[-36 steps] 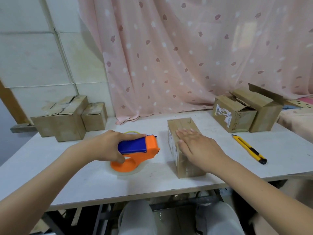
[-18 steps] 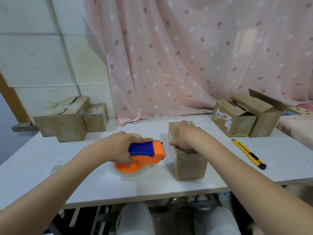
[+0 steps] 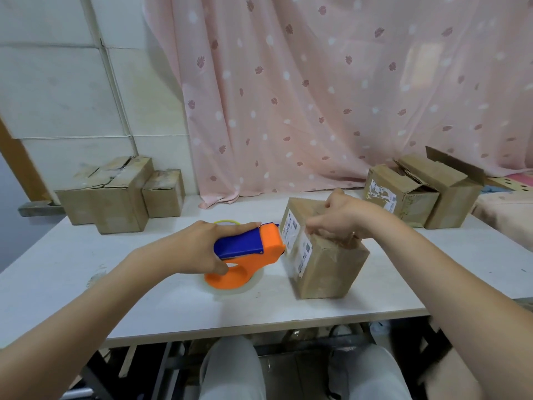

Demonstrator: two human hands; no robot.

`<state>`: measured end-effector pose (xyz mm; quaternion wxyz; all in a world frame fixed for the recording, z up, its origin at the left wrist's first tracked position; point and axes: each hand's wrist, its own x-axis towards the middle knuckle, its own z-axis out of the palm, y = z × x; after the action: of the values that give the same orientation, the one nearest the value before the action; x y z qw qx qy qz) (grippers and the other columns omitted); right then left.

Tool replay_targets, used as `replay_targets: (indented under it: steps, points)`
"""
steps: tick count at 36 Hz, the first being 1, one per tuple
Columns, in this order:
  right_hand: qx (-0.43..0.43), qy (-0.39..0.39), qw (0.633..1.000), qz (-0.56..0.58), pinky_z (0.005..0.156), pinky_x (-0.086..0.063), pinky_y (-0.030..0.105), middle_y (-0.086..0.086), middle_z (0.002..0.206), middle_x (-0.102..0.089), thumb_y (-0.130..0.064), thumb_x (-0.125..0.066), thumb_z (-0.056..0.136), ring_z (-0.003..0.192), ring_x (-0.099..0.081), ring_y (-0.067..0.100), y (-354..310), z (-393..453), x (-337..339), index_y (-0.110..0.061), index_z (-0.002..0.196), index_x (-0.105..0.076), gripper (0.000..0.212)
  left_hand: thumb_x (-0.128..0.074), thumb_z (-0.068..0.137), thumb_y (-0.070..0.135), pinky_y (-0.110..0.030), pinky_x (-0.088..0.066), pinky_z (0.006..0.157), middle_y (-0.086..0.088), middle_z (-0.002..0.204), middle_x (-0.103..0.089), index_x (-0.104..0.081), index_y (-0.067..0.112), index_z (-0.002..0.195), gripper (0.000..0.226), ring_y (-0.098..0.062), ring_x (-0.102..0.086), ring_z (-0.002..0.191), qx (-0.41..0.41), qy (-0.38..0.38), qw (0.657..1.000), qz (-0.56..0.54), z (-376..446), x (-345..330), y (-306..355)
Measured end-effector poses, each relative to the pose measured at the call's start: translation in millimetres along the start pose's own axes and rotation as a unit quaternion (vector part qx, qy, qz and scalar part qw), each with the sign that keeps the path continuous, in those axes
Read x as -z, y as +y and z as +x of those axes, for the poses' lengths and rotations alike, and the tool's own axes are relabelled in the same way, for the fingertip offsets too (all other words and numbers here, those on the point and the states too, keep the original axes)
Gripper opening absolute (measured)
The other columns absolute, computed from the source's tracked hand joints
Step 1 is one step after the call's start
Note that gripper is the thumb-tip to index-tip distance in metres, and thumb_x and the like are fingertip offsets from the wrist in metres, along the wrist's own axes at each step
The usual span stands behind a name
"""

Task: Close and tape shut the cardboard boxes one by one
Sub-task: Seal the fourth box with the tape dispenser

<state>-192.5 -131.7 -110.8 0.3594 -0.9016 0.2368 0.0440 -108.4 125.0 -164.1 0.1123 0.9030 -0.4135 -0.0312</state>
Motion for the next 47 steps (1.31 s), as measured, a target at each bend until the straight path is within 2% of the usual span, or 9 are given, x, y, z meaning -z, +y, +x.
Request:
replay_targets:
  steps: [7, 12, 20, 26, 32, 36, 42, 44, 47]
  points:
    - [-0.001, -0.057, 0.996, 0.064, 0.061, -0.035, 0.035, 0.008, 0.065, -0.045, -0.03, -0.077, 0.079, 0.068, -0.037, 0.027, 21, 12, 9, 0.001, 0.123, -0.059, 0.057, -0.069, 0.081, 0.025, -0.013, -0.036, 0.054, 0.021, 0.081, -0.049, -0.016, 0.064, 0.146, 0.092, -0.01, -0.051, 0.067, 0.002, -0.003, 1.0, -0.015, 9, 0, 4]
    - [-0.005, -0.08, 0.991, 0.108, 0.055, -0.04, 0.031, 0.01, 0.07, -0.043, -0.036, -0.081, 0.073, 0.064, -0.04, 0.027, 37, 20, 12, -0.01, 0.098, -0.06, 0.041, -0.07, 0.08, 0.026, -0.014, -0.036, 0.054, 0.02, 0.083, -0.052, -0.013, 0.07, 0.142, 0.095, -0.01, -0.052, 0.066, -0.005, 0.001, 1.0, -0.014, 13, 1, 6]
    - [-0.019, -0.089, 0.981, 0.171, 0.065, -0.049, 0.044, 0.018, 0.085, -0.054, -0.039, -0.081, 0.067, 0.068, -0.052, 0.034, 60, 26, 14, 0.007, 0.122, -0.06, 0.075, -0.07, 0.081, 0.028, -0.013, -0.036, 0.054, 0.023, 0.088, -0.052, -0.015, 0.065, 0.145, 0.093, -0.009, -0.052, 0.068, -0.019, 0.005, 1.0, -0.004, 18, 6, 12]
    - [-0.048, -0.078, 0.971, 0.221, 0.068, -0.051, 0.046, 0.022, 0.098, -0.061, -0.042, -0.084, 0.046, 0.07, -0.057, 0.036, 80, 29, 15, 0.0, 0.126, -0.056, 0.094, -0.07, 0.081, 0.025, -0.012, -0.035, 0.053, 0.02, 0.075, -0.047, -0.019, 0.063, 0.146, 0.09, -0.006, -0.048, 0.063, -0.004, -0.015, 1.0, 0.02, 12, 7, 5]
    - [-0.045, -0.112, 0.946, 0.3, 0.08, -0.057, 0.049, 0.033, 0.121, -0.063, -0.027, -0.071, 0.086, 0.083, -0.062, 0.04, 93, 28, 11, 0.001, 0.126, -0.058, 0.05, -0.069, 0.08, 0.025, -0.014, -0.032, 0.056, 0.025, 0.085, -0.047, -0.017, 0.065, 0.145, 0.092, -0.003, -0.05, 0.07, -0.014, -0.021, 1.0, 0.013, 16, -4, 5]
    - [-0.048, -0.123, 0.929, 0.346, 0.097, -0.053, 0.051, 0.03, 0.115, -0.067, -0.02, -0.058, 0.096, 0.092, -0.063, 0.037, 105, 30, 0, 0.001, 0.122, -0.061, 0.033, -0.068, 0.079, 0.027, -0.017, -0.032, 0.059, 0.018, 0.089, -0.051, -0.016, 0.067, 0.144, 0.092, -0.007, -0.05, 0.072, -0.023, -0.03, 0.999, 0.026, 24, -7, 6]
    - [-0.047, -0.074, 0.933, 0.349, 0.079, -0.059, 0.042, 0.016, 0.084, -0.073, -0.004, -0.052, 0.095, 0.083, -0.06, 0.031, 113, 32, -9, 0.002, 0.11, -0.054, 0.017, -0.069, 0.081, 0.027, -0.017, -0.033, 0.058, 0.019, 0.089, -0.054, -0.016, 0.065, 0.145, 0.091, -0.007, -0.051, 0.071, -0.026, -0.038, 0.998, 0.031, 31, -7, 6]
    - [-0.042, -0.029, 0.953, 0.299, 0.093, -0.057, 0.045, 0.011, 0.092, -0.076, -0.006, -0.056, 0.094, 0.089, -0.07, 0.029, 113, 32, -12, -0.001, 0.118, -0.053, 0.025, -0.069, 0.081, 0.028, -0.016, -0.033, 0.059, 0.021, 0.088, -0.053, -0.017, 0.064, 0.146, 0.09, -0.007, -0.052, 0.073, -0.025, -0.034, 0.998, 0.035, 32, -8, 7]
    - [0.01, 0.108, 0.976, 0.188, 0.085, -0.051, 0.035, 0.01, 0.123, -0.066, -0.014, -0.052, 0.096, 0.102, -0.063, 0.023, 103, 25, -15, -0.019, 0.135, -0.053, 0.04, -0.07, 0.082, 0.031, -0.015, -0.032, 0.058, 0.025, 0.085, -0.051, -0.017, 0.062, 0.147, 0.089, -0.006, -0.052, 0.072, -0.026, -0.028, 0.998, 0.048, 34, -8, 10]
